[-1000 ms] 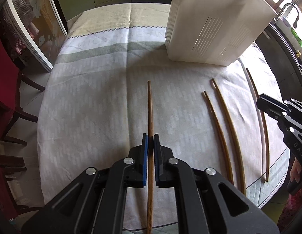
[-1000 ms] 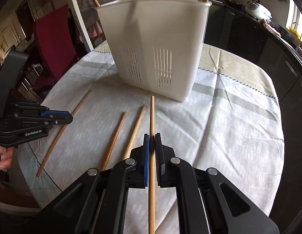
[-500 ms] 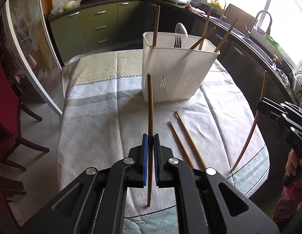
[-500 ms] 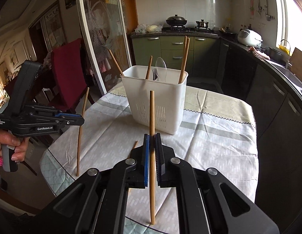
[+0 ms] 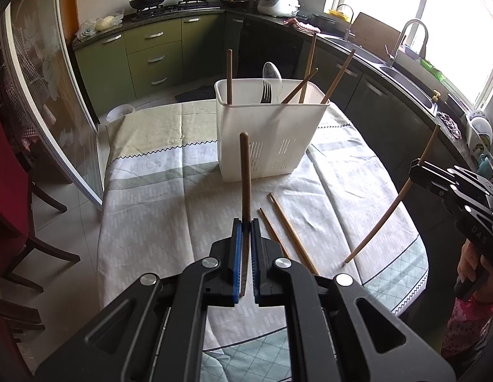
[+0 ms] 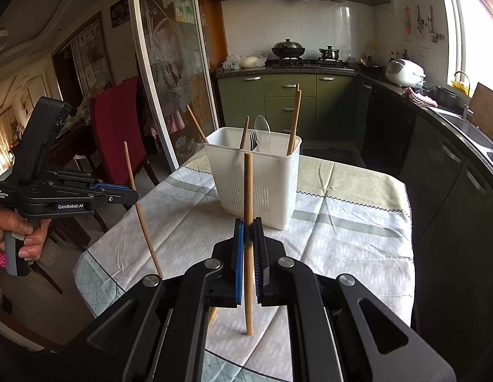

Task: Organize utensils
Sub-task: 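Lift both held chopsticks upright over the white basket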

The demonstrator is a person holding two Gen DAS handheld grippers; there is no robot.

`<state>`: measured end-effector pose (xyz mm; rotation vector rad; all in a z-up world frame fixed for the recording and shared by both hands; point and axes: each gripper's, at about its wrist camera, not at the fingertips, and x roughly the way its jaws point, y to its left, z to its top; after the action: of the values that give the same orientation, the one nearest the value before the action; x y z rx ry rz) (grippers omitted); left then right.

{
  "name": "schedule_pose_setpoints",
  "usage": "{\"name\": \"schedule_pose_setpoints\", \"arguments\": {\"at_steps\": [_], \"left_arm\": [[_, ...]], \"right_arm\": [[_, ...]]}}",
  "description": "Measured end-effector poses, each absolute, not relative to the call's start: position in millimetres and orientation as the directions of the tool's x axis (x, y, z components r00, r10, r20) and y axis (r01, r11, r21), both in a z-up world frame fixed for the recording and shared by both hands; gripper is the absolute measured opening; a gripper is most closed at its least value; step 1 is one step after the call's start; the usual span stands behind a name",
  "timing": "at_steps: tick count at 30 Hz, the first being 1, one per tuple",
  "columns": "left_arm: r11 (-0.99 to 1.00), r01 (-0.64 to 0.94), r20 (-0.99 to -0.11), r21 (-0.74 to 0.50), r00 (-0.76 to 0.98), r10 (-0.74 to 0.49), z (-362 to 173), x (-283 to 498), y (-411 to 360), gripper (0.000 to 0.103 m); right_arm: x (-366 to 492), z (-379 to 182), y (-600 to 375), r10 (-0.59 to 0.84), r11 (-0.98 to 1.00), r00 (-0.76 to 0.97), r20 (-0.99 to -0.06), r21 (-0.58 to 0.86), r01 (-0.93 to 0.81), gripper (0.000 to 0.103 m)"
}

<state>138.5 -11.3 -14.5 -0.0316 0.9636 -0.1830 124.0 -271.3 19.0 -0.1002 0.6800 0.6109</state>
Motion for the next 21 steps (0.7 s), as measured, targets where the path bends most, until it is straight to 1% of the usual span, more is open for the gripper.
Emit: {"name": "schedule_pose_setpoints", "arguments": {"at_steps": [12, 16, 21], "left_arm": [[0.98, 0.165, -0.792, -0.112, 0.581, -0.188, 3.6, 140.2, -17.3, 0.005], [0.977, 0.181, -0.766, -0.114, 0.61, -0.202, 26.3, 143.4, -21.7, 0.005], [0.975, 0.188, -0.719, -0.121, 0.66, -0.217, 67.8, 156.0, -25.8, 0.005]], "right_arm": [[126.1, 33.3, -268.4, 0.52, 0.811, 0.615, -0.592, 0.117, -0.573, 0.007], [131.6, 49.3, -270.3, 0.543, 0.806, 0.626, -0.56, 0.139, -0.575, 0.007], [142.7, 86.7, -270.9, 0.562, 0.806, 0.659, -0.5, 0.153, -0.571, 0.007]]}}
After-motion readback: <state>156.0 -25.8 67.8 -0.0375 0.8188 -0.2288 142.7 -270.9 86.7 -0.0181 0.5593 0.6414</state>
